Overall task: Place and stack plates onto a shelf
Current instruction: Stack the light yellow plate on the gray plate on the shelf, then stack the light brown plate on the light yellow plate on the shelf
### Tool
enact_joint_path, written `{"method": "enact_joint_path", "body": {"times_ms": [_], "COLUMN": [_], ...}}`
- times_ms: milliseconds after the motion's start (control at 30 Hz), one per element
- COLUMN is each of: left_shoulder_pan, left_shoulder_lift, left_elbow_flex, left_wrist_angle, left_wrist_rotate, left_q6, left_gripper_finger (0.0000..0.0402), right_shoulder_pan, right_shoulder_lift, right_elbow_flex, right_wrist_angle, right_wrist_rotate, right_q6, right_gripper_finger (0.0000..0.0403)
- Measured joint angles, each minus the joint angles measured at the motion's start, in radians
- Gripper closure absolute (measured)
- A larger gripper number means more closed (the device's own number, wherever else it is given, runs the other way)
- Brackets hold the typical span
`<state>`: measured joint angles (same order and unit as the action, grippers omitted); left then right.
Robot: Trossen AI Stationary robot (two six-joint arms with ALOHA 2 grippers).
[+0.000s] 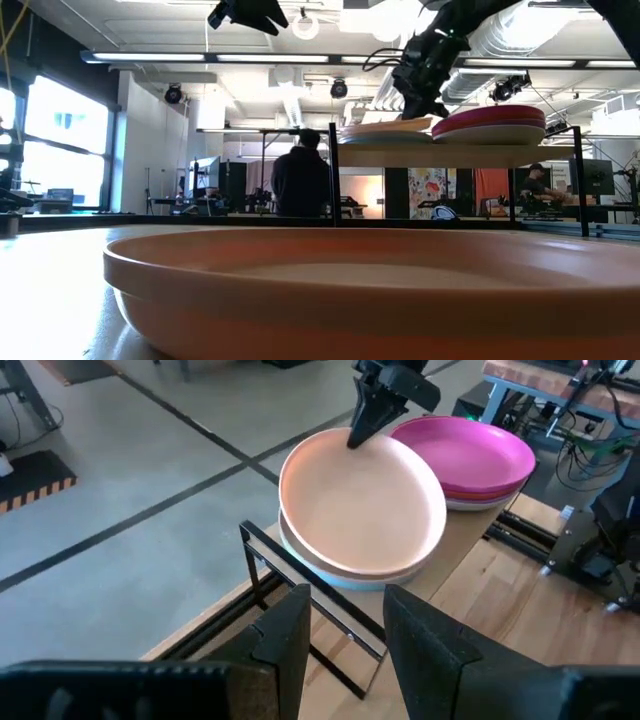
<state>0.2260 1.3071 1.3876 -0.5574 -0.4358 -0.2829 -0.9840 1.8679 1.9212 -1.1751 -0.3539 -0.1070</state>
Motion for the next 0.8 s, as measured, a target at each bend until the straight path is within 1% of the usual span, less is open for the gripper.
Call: {"method": "enact_joint_path", "body": {"times_ms": [167, 367, 467, 567, 667, 800], "left_shoulder_pan": [-0.001, -0.001, -0.001, -0.001, -0.001, -0.001], "left_shoulder_lift": [0.0, 0.0, 0.0, 0.0, 0.0, 0.0], "left_elbow_flex": [0.0, 0.0, 0.0, 0.0, 0.0, 0.0], "left_wrist_angle": [0.0, 0.0, 0.0, 0.0, 0.0, 0.0], "left_wrist_rotate": [0.0, 0.017, 0.018, 0.018, 0.018, 0.019], "left_q6": [-0.005, -0.005, -0.006, -0.006, -0.006, -0.006], "left_gripper_finger": [0.0286, 0.0286, 0.0286, 0.0286, 0.0286, 0.0286], "right_shoulder_pan": [0.009, 0.035, 0.044, 0.049, 0.053, 0.055], "right_shoulder_lift": [0.0, 0.0, -0.001, -0.001, -0.001, -0.001], "right_elbow_flex": [0.0, 0.0, 0.0, 0.0, 0.0, 0.0], "right_wrist_angle": [-0.001, -0.002, 0.0, 0.003, 0.002, 0.007], "right_wrist_rotate": [0.011, 0.09, 0.092, 0.095, 0.141, 0.144], "right_q6": [0.001, 0.001, 0.001, 0.0, 0.0, -0.003], "right_gripper_finger": [0.0403, 0.0399, 0.0384, 0.036, 0.0336, 0.0317]}}
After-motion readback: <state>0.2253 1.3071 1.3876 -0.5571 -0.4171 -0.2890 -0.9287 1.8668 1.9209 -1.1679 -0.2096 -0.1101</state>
